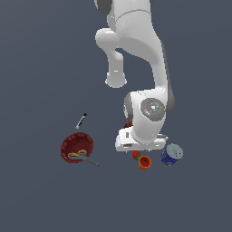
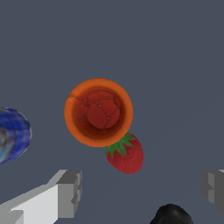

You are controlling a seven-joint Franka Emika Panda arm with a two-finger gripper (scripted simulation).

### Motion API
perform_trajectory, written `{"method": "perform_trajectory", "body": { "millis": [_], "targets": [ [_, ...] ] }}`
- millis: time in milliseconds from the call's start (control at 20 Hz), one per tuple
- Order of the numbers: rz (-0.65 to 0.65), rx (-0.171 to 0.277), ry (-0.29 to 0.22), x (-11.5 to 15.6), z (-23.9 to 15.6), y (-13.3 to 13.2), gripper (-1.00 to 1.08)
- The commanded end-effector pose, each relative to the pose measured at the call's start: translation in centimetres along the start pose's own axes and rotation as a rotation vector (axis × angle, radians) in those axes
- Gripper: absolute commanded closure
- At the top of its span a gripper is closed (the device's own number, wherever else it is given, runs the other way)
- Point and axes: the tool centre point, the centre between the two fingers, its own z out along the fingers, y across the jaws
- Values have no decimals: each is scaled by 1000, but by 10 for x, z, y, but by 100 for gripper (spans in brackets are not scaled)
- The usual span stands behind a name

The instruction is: Pick up a designated object from a clutter of objects.

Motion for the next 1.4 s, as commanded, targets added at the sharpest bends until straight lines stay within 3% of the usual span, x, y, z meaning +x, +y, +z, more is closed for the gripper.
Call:
{"method": "perform_trajectory", "body": {
  "millis": [0, 400, 1150, 1200, 1350],
  "targets": [
    [1, 2, 0, 1, 8, -4, -92],
    [0, 3, -2, 0, 15, -5, -92],
    [1, 3, -2, 1, 63, -6, -92],
    [1, 3, -2, 1, 63, -6, 108],
    [1, 3, -2, 1, 63, -6, 108]
  ]
}}
